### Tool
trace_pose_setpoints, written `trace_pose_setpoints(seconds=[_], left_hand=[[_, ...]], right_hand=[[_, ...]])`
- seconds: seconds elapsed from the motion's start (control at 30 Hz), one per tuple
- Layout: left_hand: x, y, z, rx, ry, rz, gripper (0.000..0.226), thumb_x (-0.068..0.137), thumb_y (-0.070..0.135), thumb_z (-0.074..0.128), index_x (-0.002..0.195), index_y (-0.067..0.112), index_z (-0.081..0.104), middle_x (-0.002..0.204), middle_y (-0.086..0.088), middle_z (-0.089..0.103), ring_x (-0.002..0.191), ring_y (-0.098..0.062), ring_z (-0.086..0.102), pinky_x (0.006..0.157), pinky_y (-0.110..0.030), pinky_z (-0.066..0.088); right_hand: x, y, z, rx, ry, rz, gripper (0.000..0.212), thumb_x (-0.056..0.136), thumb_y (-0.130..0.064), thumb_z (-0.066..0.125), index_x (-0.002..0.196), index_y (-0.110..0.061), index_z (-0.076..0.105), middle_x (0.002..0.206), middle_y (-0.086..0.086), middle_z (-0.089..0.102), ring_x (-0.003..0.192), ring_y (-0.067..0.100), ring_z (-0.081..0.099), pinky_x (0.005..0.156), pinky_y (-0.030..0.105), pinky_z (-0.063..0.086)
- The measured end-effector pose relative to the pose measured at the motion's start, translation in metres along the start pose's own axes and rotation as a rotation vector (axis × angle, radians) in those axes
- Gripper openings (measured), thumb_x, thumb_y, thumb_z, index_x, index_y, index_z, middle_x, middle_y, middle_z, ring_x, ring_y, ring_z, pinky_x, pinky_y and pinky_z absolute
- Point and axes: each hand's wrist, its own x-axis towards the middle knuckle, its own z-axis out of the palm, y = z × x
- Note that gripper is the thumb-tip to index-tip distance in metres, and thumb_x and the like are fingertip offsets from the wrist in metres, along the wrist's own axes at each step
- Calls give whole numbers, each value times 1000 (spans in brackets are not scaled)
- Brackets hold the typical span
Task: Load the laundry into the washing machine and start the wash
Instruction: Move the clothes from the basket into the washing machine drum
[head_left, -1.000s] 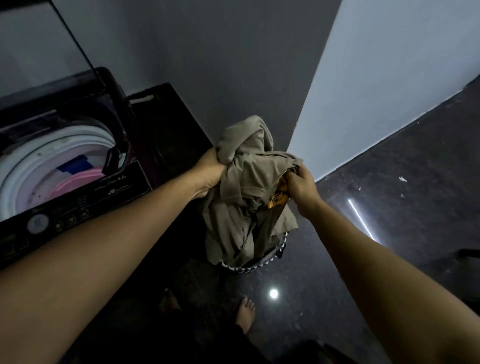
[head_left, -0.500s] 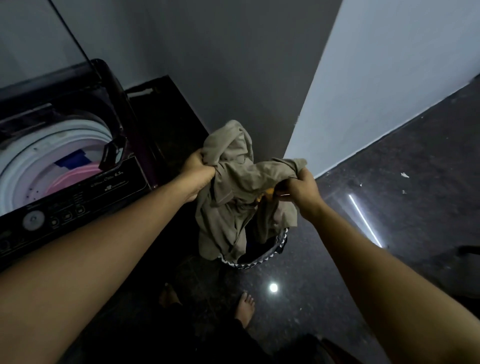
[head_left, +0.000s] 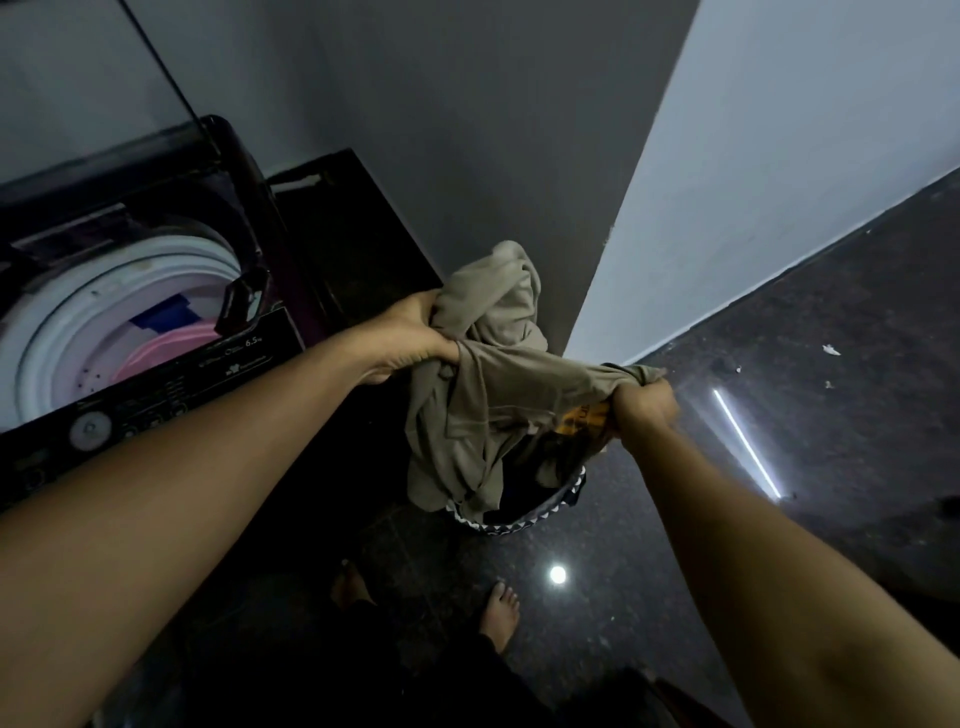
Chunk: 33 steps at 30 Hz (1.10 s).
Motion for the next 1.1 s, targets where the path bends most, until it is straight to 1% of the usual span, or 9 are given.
trace_pose_setpoints(seconds=[0.13, 0.27, 0.37, 0.57, 0.7, 0.8, 0.87, 1.0, 1.1], left_hand=[[-4, -7, -12, -137, 19, 5, 57, 70, 16, 88, 122, 14, 64, 112, -6, 74, 107, -18, 70, 94, -34, 55], [-7, -3, -28, -311, 129, 16, 58, 74, 18, 87, 126, 13, 65, 116, -4, 74, 108, -17, 70, 96, -33, 54], [-10, 4, -36, -342, 197, 46, 53, 77, 16, 85, 126, 12, 65, 115, -2, 74, 107, -15, 71, 94, -30, 54], [-16, 22, -33, -374, 281, 140, 45, 80, 14, 82, 122, 15, 66, 111, 1, 75, 103, -11, 72, 84, -23, 55], [-20, 41, -34, -420, 306, 200, 36, 81, 14, 81, 116, 13, 69, 110, -2, 75, 104, -15, 72, 87, -27, 57], [-23, 55, -34, -411, 269, 255, 20, 81, 13, 81, 96, 16, 69, 102, -3, 76, 103, -19, 72, 89, -31, 55], [-25, 64, -32, -431, 243, 289, 27, 81, 12, 80, 106, 11, 69, 107, -6, 75, 106, -21, 71, 92, -33, 55], [-32, 85, -25, -486, 208, 334, 42, 80, 11, 80, 119, 5, 65, 112, -10, 74, 110, -23, 70, 99, -39, 53], [-41, 101, -20, -540, 157, 358, 34, 85, 7, 74, 118, 6, 66, 114, -10, 74, 112, -23, 69, 99, -38, 54]], right_hand=[[30, 18, 1, 14, -138, -48, 42, 85, -25, 57, 123, -7, 61, 116, 14, 69, 99, 34, 71, 84, 50, 62], [44, 29, -8, 103, -109, 17, 26, 85, -31, 56, 104, -14, 62, 108, 16, 68, 93, 40, 69, 77, 59, 61], [41, 42, -1, 178, -183, 12, 11, 89, -26, 60, 92, -15, 58, 104, 8, 68, 104, 37, 69, 88, 56, 59], [-13, 40, 8, -32, -516, -135, 28, 92, 2, 54, 119, -3, 56, 91, 21, 64, 71, 34, 63, 65, 43, 54], [-21, 47, 12, -98, -690, -84, 26, 92, -9, 59, 117, -13, 63, 90, 15, 62, 82, 29, 55, 78, 45, 45], [-20, 44, 11, -102, -680, -106, 45, 93, 6, 50, 135, -10, 52, 99, 15, 60, 81, 27, 59, 74, 41, 49], [-20, 35, 10, -155, -703, -156, 59, 92, 0, 63, 146, -13, 42, 112, 9, 61, 89, 23, 63, 75, 38, 54], [-25, 9, 14, -298, -736, -439, 129, 58, -50, 96, 159, -34, 19, 154, -3, 39, 133, 21, 48, 111, 42, 46], [-40, -15, 22, -404, -711, -720, 143, 48, -68, 93, 160, -35, 11, 163, -2, 27, 146, 19, 32, 119, 42, 35]])
